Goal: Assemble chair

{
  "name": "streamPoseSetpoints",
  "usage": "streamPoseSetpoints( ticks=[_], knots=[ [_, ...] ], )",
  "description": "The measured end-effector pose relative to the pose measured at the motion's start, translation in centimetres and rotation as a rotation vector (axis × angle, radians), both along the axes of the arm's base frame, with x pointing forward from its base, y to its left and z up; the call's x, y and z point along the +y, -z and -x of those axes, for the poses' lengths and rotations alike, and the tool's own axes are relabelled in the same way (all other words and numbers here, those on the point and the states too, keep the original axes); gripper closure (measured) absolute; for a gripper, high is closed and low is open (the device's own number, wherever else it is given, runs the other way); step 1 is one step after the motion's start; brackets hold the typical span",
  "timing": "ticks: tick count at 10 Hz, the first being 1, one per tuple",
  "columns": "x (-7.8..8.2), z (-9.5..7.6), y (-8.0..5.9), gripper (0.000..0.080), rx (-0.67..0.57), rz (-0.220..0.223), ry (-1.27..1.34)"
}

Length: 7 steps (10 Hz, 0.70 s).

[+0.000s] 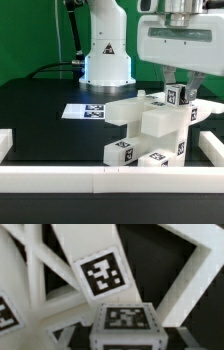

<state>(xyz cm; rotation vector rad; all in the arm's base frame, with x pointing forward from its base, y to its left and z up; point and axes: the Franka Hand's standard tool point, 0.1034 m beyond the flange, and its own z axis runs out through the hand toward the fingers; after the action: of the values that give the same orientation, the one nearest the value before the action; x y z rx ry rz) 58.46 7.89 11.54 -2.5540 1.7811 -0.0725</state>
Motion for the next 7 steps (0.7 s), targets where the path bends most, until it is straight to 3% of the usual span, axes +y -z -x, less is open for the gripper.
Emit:
streamPoseSetpoints(
  ticks=[7],
  knots=[
    [0.52,0.05,0.02,0.0512,0.001,-0.041,0.350]
  ],
)
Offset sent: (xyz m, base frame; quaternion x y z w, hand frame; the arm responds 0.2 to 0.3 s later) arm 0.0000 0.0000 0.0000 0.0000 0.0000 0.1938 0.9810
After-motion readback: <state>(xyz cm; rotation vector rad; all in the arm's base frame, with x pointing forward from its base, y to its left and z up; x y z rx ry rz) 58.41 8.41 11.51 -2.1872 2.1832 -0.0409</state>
